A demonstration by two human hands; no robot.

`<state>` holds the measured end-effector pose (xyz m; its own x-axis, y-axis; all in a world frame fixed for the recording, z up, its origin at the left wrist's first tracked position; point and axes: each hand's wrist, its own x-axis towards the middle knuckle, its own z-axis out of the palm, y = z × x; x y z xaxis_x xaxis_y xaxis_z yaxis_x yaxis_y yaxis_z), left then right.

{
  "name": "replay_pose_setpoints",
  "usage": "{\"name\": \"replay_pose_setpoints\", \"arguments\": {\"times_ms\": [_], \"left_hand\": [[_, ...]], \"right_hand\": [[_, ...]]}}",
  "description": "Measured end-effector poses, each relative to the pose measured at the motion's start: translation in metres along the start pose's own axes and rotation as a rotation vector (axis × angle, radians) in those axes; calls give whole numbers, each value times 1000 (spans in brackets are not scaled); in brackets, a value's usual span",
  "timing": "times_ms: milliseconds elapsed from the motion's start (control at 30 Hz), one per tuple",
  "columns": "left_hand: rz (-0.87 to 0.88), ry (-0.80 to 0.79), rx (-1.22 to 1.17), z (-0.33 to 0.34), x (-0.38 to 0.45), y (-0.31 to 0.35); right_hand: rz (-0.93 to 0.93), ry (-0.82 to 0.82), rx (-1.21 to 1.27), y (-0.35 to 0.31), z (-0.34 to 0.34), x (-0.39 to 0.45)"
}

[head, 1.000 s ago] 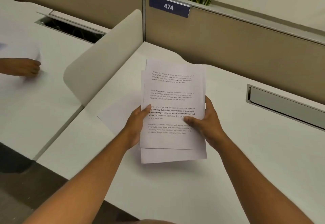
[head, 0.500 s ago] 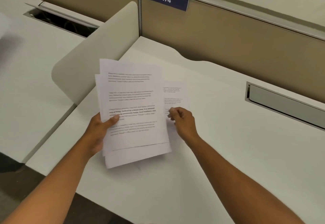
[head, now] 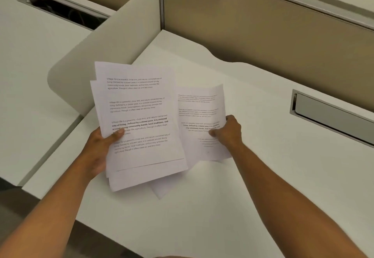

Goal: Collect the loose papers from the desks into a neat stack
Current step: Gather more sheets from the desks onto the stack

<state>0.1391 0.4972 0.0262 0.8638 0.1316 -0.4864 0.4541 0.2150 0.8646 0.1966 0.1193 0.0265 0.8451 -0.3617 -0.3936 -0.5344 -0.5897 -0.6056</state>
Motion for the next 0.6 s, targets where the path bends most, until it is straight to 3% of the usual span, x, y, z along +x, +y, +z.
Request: {"name": "replay_pose_setpoints", "arguments": {"times_ms": [133, 333, 600], "left_hand": [[-10, -4, 5, 0, 0, -1], [-9, -17, 8, 6, -6, -1], [0, -38, 4, 29, -17, 2]], "right_hand": [[-41, 12, 81, 20, -18, 6], [-57, 195, 152, 47, -63, 0], [-59, 254, 583, 44, -131, -45]]}}
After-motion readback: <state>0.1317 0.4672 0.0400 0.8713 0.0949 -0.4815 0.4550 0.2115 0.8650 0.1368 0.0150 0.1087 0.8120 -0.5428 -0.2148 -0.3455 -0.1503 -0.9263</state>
